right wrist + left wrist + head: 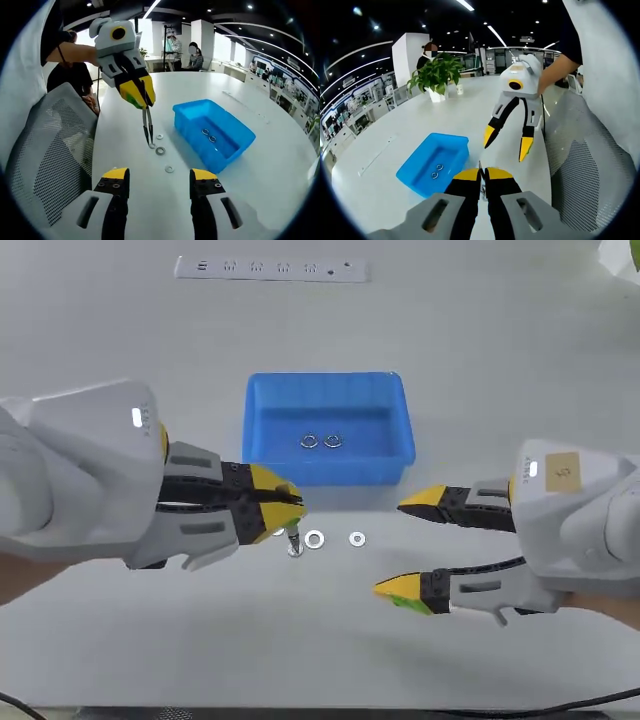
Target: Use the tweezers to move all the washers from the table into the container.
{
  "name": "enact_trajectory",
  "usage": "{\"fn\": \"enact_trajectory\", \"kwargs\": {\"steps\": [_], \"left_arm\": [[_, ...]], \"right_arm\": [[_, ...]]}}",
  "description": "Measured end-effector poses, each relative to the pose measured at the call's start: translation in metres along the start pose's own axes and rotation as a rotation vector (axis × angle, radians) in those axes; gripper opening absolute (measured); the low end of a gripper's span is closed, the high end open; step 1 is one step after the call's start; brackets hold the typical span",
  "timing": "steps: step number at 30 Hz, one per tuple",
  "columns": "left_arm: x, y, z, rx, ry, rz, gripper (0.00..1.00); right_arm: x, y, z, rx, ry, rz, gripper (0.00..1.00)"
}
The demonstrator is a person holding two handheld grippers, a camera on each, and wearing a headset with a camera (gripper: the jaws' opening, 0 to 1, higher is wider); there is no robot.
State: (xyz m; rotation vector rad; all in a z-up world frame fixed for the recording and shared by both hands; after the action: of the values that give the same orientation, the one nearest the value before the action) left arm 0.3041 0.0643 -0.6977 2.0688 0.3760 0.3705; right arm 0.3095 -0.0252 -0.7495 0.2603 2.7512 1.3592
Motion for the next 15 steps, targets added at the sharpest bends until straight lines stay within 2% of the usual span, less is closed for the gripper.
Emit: {"fn": "enact_trajectory", "kwargs": {"steps": [2, 7, 15], "left_arm": [[-0.0011, -0.0042, 0.0004, 0.015, -0.003, -0.002, 0.07], [-0.0031, -0.0065, 0.0011, 0.011, -0.001, -0.01, 0.07], [-0.0031, -0.002, 0.0018, -0.004, 0.003, -0.004, 0.07]], "right_arm": [[-0.0006, 0.0005, 0.0002, -0.002, -0.002, 0.0, 0.49], [0.0007, 0.0, 0.0003, 0.002, 0.0, 0.0, 0.49], [0.0039, -0.0016, -0.0004, 0.007, 0.007, 0.006, 0.49]]}}
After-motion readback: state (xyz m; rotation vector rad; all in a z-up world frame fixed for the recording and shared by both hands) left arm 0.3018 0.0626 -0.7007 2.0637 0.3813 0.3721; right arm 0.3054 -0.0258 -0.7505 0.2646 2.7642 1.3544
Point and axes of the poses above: the centre of the closed fingertips' face, and the gripper's own axes: z roughly forward along the fingers, x roughly to its left, y roughly out of its top, the point moved 2 cm from there along -z, roughly backward along the fingers, and after that the axes turned 1 degree about z, right-handed, at the moved point
